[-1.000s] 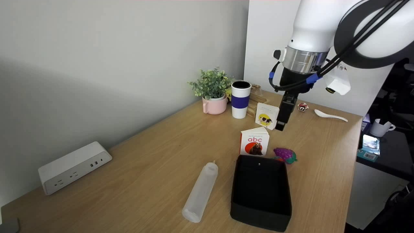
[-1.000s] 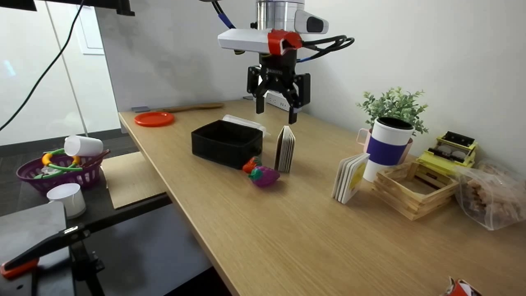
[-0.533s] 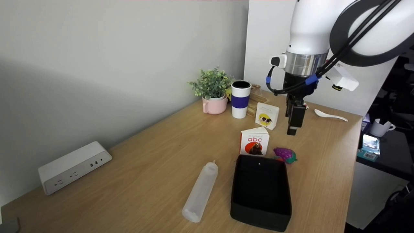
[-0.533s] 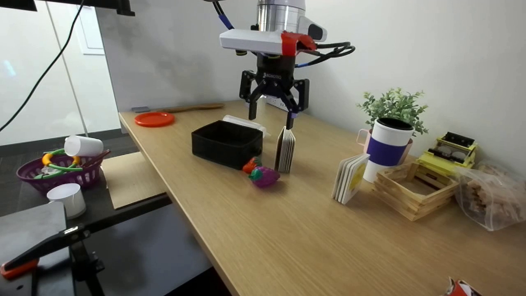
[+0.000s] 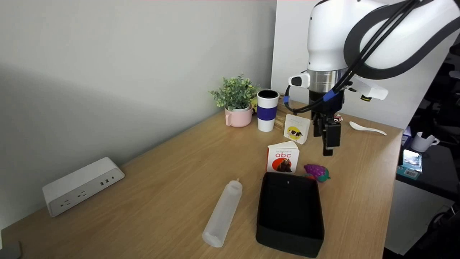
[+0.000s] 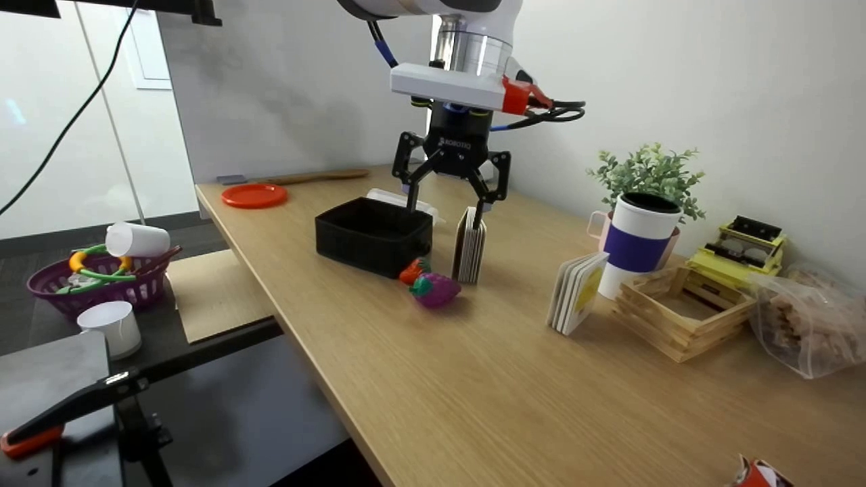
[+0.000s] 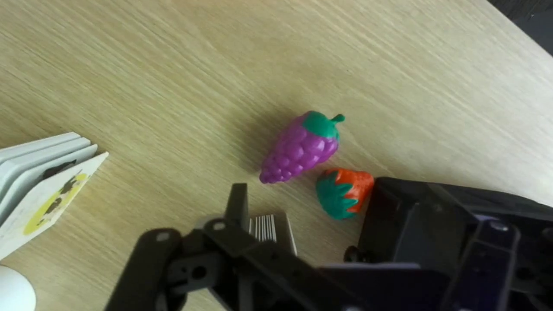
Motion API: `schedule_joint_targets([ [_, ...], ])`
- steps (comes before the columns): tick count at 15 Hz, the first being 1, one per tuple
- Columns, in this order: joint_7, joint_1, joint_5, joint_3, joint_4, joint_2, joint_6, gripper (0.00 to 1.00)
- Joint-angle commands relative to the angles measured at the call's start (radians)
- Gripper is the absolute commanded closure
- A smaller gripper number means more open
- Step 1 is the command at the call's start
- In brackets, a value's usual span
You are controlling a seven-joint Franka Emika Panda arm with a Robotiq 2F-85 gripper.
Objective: Put the book on the left in the black box, put the grape toy in the box, remove the book from the box then put the strawberry toy in the box
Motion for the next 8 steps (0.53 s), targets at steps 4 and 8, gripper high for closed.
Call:
schedule_joint_targets([
  [4,0.012,-0.022,-0.01,0.024,0.043,0.058,0.178,0.0],
  [8,-0.071,-0.043,0.02,0.067,0.094,0.112,0.268,0.0],
])
